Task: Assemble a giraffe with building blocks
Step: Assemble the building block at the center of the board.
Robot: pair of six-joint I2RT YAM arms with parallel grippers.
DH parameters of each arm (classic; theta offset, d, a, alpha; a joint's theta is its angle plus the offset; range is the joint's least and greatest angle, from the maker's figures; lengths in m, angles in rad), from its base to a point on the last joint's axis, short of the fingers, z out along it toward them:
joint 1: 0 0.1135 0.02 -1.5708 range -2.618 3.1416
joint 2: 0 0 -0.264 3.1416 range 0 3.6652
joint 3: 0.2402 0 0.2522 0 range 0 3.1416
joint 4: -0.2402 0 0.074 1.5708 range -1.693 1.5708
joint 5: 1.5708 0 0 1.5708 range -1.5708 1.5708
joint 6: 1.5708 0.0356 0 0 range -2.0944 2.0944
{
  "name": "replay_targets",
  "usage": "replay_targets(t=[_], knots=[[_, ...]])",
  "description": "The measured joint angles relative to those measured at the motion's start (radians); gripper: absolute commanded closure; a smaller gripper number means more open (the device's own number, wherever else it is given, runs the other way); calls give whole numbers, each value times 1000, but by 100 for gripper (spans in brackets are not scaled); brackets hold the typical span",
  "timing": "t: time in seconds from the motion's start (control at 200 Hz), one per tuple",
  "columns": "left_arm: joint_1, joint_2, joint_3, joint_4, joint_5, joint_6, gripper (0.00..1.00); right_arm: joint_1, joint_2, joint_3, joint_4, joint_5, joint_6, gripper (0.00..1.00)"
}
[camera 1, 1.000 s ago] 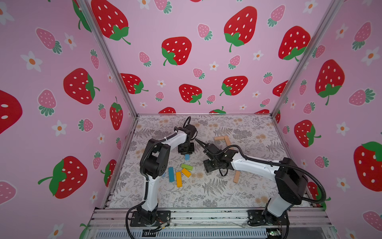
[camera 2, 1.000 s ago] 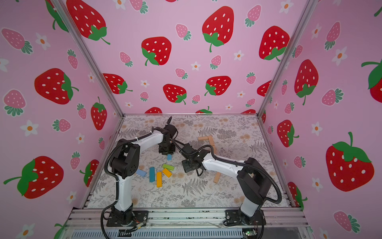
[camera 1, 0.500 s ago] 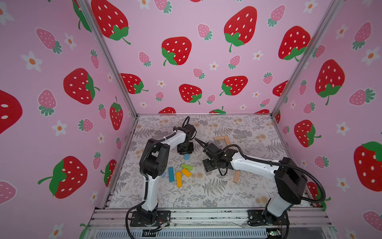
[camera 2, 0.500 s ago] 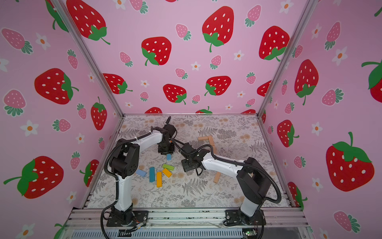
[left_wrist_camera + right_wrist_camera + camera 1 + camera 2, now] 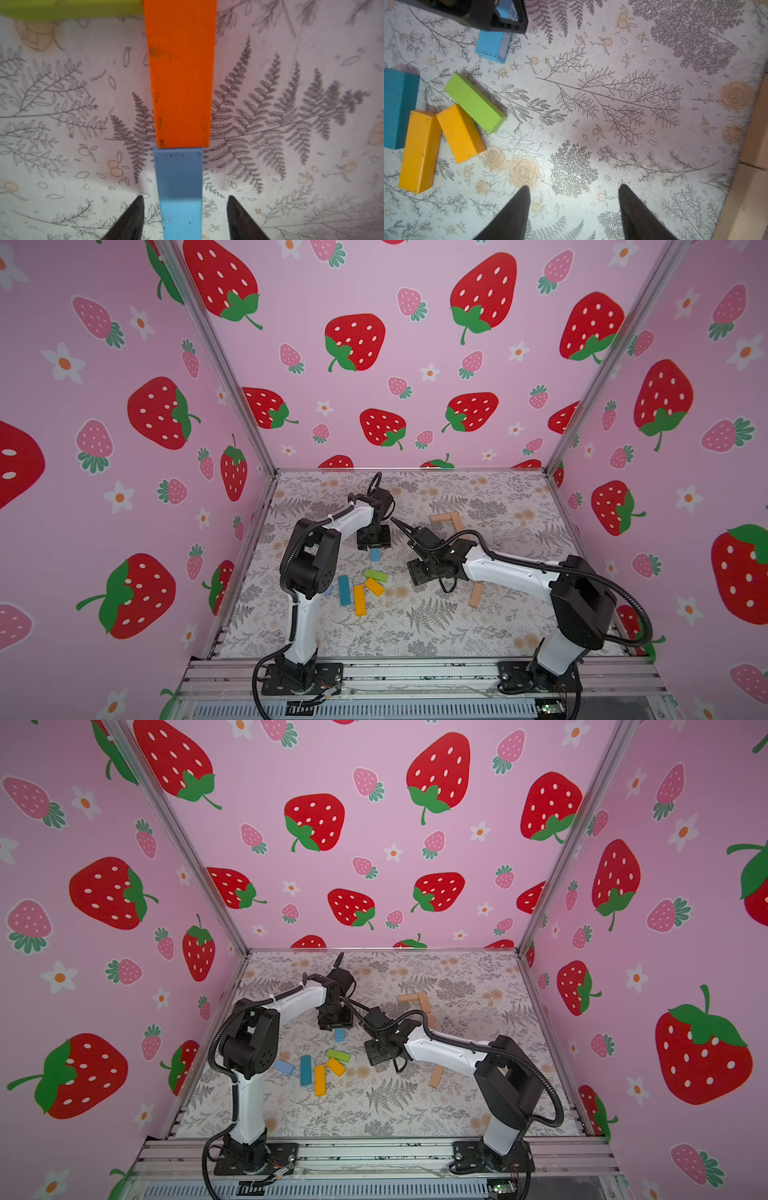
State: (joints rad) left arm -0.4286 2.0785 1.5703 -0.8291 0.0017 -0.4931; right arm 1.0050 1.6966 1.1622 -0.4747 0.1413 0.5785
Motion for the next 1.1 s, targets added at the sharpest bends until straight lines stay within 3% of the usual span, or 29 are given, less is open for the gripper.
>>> replay_targets(t=[0.255, 0.355, 0.61, 0.801, 1.101], knots=[[-6, -249, 0, -2, 7, 5, 18, 0, -10, 6, -23, 10, 1, 32], [-11, -386, -4, -2, 5, 1, 7, 0, -29, 8, -34, 19, 3, 32], [5, -777, -151, -27, -32, -21, 9, 59, -24, 76, -85, 68, -16, 31], [63, -1034, -341, -90, -47, -66, 11, 179, 106, 206, -96, 81, -61, 33], [143, -1265, -476, -173, -34, -118, 11, 221, 299, 344, -129, 32, -106, 36]])
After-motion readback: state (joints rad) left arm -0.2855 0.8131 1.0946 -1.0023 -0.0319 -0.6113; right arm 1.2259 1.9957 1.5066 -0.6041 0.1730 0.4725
